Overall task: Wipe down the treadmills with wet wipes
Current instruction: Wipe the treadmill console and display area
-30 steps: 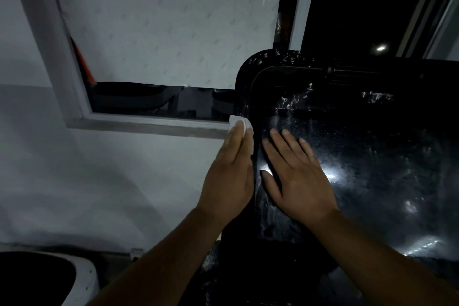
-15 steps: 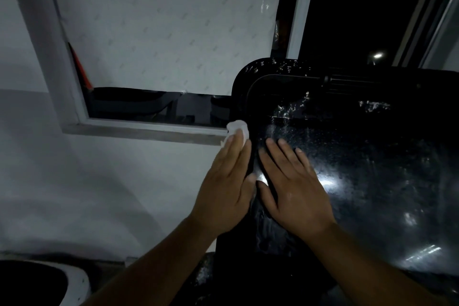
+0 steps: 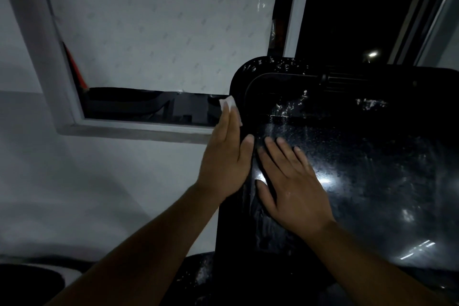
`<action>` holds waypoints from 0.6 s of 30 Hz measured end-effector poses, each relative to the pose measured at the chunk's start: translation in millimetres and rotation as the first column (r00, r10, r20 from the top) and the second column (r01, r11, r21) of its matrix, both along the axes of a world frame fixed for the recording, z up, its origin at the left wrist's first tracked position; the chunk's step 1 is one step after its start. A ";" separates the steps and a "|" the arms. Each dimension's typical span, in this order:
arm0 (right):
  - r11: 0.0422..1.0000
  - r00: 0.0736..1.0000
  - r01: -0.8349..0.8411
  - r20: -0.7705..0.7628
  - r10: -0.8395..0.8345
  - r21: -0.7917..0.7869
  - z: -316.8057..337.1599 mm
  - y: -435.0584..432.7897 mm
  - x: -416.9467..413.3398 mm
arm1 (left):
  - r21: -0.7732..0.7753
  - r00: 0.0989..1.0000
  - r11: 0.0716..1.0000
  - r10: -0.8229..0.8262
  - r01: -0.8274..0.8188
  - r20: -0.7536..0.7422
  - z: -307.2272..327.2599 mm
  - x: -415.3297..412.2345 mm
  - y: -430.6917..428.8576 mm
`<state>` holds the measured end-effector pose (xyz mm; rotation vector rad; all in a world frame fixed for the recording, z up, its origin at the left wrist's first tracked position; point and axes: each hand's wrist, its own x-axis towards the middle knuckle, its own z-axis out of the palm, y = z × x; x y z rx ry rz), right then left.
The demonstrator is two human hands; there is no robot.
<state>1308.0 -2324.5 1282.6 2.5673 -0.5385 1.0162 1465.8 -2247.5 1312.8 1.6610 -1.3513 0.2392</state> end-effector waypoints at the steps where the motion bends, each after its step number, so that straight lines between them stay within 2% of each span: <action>1: 1.000 1.000 -0.003 -0.002 0.003 0.003 -0.4 0.0 -0.5 | -0.023 1.000 1.000 -0.001 0.001 0.004 1.1 -5.0 -2.9; 4: 1.000 1.000 -0.005 -0.002 0.005 0.002 0.2 -1.3 -0.7 | -0.007 0.996 1.000 -0.025 0.026 0.082 -41.7 -20.0 23.6; 8: 1.000 1.000 0.018 -0.010 -0.018 -0.009 0.1 -1.0 0.5 | 0.038 0.993 0.998 -0.052 0.048 0.110 -106.7 -34.1 73.4; 11: 1.000 1.000 0.002 -0.007 -0.002 -0.013 -0.3 -0.1 0.2 | 0.010 0.985 1.000 0.005 -0.007 0.175 -84.9 -29.4 54.7; 13: 1.000 1.000 -0.002 0.000 0.002 -0.009 -0.1 -0.9 0.2 | 0.006 0.989 1.000 0.022 -0.023 0.146 -72.8 -31.6 43.9; 15: 1.000 1.000 -0.009 0.008 0.009 -0.007 -0.5 -1.2 0.3 | 0.011 0.990 1.000 0.014 -0.016 0.144 -86.1 -38.9 52.2; 18: 1.000 1.000 -0.019 0.016 0.019 -0.015 -0.9 -1.3 0.3 | 0.033 0.966 0.999 -0.026 0.018 0.257 -115.0 -39.6 76.6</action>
